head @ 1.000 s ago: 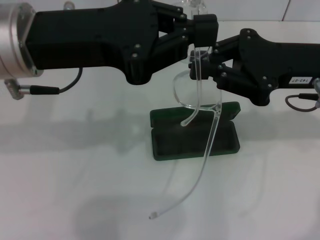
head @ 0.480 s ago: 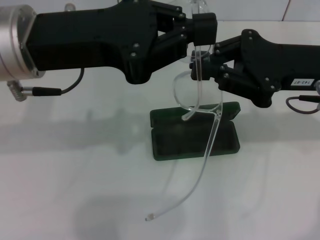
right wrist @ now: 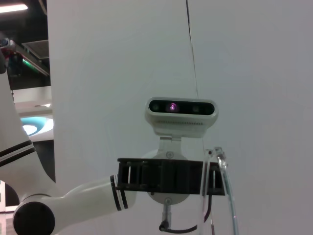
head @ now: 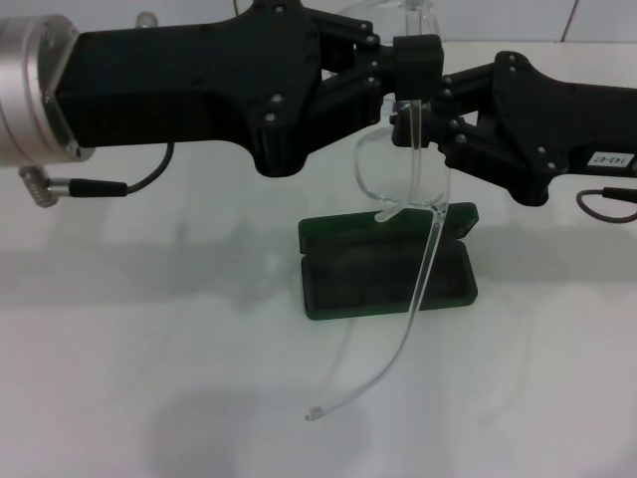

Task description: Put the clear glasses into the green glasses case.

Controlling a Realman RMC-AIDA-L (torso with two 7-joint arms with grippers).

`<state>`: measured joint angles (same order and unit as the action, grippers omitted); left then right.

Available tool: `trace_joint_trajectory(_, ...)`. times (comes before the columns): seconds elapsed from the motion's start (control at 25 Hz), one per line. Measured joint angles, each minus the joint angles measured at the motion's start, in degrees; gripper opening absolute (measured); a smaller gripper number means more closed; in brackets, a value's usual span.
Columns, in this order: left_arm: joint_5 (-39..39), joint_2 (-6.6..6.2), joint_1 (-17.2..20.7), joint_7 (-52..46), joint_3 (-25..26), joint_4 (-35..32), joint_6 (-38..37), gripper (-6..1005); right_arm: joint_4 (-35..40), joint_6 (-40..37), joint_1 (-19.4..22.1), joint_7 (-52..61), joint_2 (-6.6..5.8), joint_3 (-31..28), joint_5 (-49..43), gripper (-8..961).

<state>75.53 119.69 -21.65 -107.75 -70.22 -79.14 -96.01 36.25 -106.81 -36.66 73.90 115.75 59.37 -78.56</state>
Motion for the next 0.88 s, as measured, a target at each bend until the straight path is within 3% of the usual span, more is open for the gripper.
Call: trace_joint_trajectory(0.88,0.2,0.11,-0.1,0.9,0.2,2.2,0.3,39,-0.6,-0.4,-0.5,-0.2,0.09,0.4,0.2,84)
